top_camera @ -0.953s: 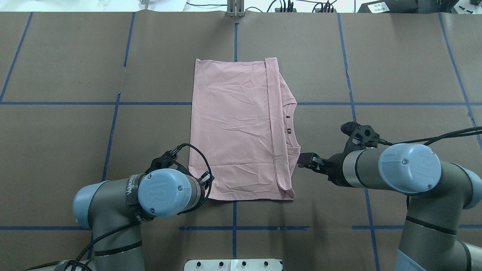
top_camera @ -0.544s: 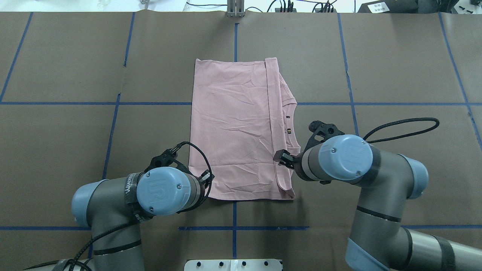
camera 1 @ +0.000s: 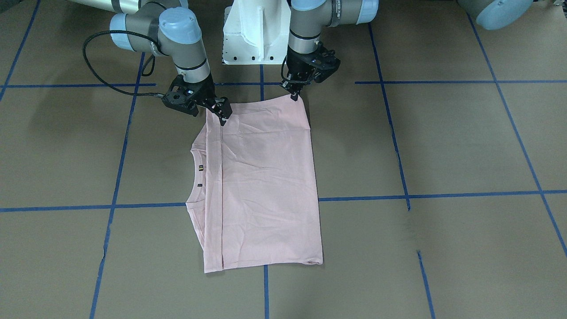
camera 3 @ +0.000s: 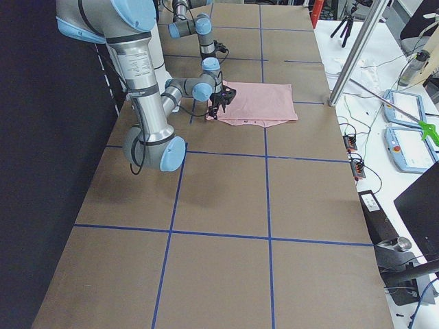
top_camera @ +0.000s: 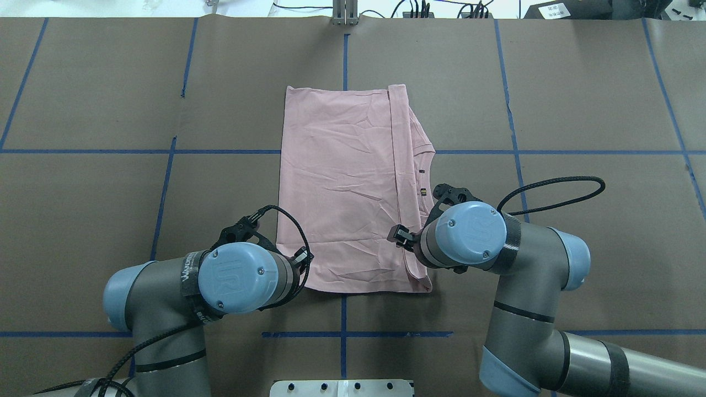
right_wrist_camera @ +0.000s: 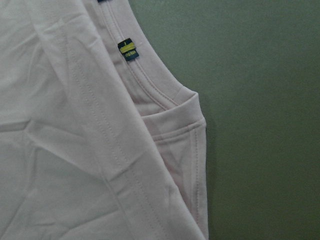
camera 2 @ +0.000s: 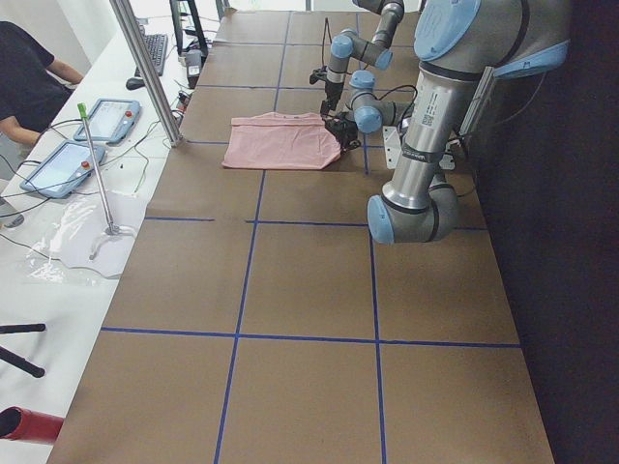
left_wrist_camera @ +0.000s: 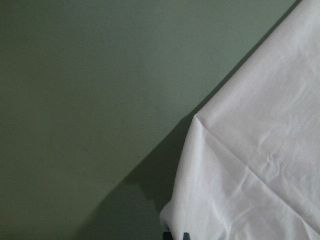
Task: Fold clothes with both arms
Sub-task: 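Move the right gripper to the collar-side near corner and grasp it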
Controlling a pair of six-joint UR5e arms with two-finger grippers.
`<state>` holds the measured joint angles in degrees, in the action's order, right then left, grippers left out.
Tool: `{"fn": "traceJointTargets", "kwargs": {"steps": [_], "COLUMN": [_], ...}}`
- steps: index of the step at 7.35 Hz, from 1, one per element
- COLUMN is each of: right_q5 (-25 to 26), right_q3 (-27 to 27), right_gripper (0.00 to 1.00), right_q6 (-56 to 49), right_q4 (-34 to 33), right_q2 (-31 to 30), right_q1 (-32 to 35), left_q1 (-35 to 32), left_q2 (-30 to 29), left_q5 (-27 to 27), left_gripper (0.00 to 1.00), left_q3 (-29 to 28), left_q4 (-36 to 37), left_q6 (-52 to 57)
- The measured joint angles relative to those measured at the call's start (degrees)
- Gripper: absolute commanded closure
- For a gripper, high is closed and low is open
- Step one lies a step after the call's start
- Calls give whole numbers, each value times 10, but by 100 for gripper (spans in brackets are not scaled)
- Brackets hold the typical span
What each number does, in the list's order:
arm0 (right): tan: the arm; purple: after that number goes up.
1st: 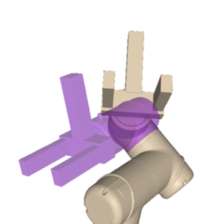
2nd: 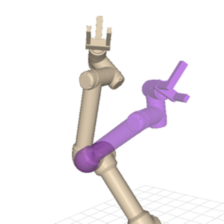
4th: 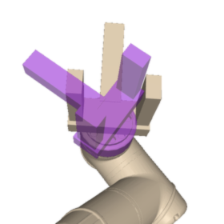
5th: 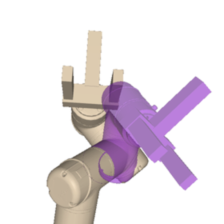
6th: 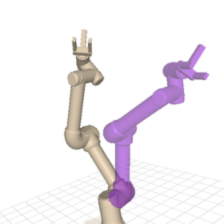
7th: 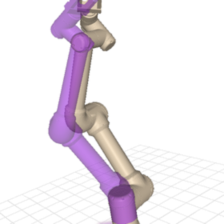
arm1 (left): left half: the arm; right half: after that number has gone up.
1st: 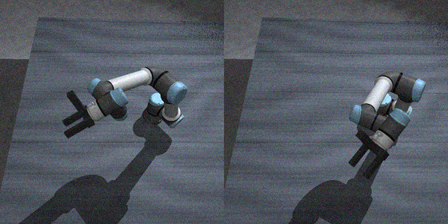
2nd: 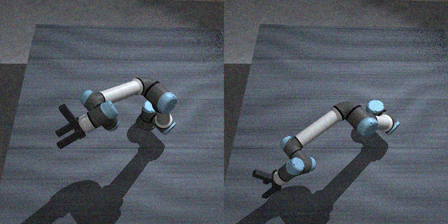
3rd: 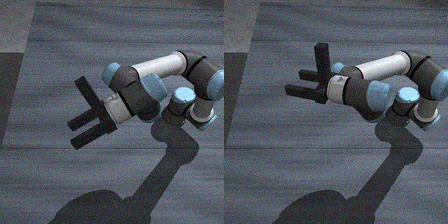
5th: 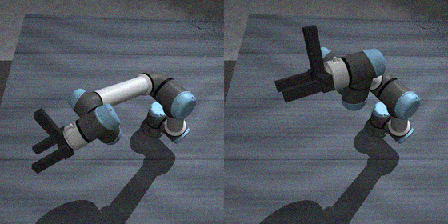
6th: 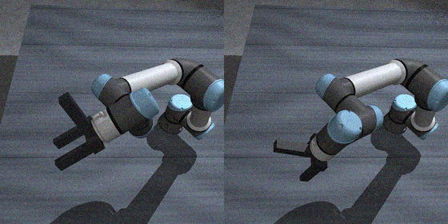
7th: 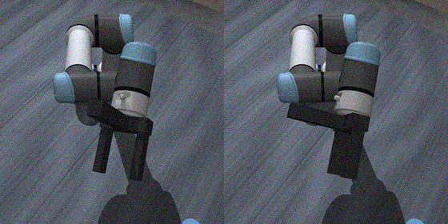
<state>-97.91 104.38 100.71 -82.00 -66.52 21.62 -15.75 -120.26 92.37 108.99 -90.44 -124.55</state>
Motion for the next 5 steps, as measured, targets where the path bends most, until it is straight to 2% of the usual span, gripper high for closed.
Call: {"fn": "traceJointTargets", "kwargs": {"steps": [3,4,5], "right_q5": [-1,-2,-2], "right_q3": [-15,-15,-14], "right_gripper": [1,11,41], "right_q6": [1,1,2], "right_q4": [0,0,0], "right_q2": [0,0,0], "right_q1": [-12,-15,-17], "left_q1": [-1,-1,-1], "left_q2": [1,1,1], "left_q5": [0,0,0], "left_gripper": [100,100,100], "left_q3": [7,8,8], "left_q4": [1,1,1], "left_q6": [0,0,0]}}
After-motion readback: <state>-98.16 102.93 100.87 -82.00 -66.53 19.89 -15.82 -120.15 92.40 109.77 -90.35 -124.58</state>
